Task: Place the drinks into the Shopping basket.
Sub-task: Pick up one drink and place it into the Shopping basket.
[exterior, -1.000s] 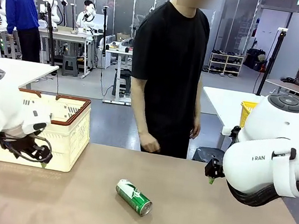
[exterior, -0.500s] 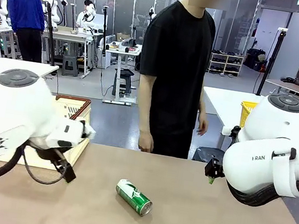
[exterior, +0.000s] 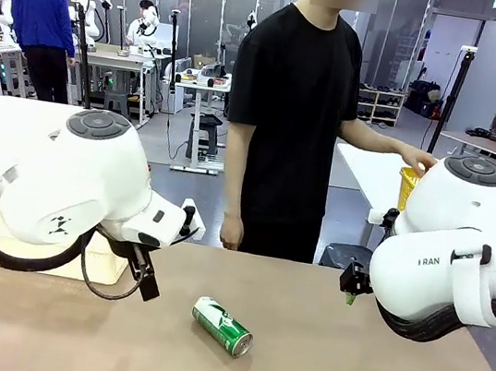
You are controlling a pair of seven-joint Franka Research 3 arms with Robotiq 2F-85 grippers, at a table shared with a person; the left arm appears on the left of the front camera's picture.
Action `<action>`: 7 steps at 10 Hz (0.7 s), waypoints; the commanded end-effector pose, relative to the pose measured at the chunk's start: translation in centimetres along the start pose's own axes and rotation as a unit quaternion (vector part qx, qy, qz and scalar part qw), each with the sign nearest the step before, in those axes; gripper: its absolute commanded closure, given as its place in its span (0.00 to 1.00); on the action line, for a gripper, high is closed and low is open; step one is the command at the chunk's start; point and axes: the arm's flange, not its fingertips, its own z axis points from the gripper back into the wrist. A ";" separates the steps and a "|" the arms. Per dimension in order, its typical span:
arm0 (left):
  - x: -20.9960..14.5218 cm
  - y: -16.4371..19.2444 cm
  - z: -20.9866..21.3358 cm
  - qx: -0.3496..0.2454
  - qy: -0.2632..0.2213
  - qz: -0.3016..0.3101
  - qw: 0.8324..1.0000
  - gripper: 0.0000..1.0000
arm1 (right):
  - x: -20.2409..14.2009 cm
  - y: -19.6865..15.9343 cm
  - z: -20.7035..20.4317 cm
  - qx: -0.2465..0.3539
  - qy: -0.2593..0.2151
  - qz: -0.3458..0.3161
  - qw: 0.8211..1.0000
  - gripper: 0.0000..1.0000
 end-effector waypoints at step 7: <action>2.4 -0.5 -1.0 -0.018 -0.035 -0.167 0.985 0.00 | 0.0 0.0 -0.1 0.001 -0.001 -0.001 1.000 0.00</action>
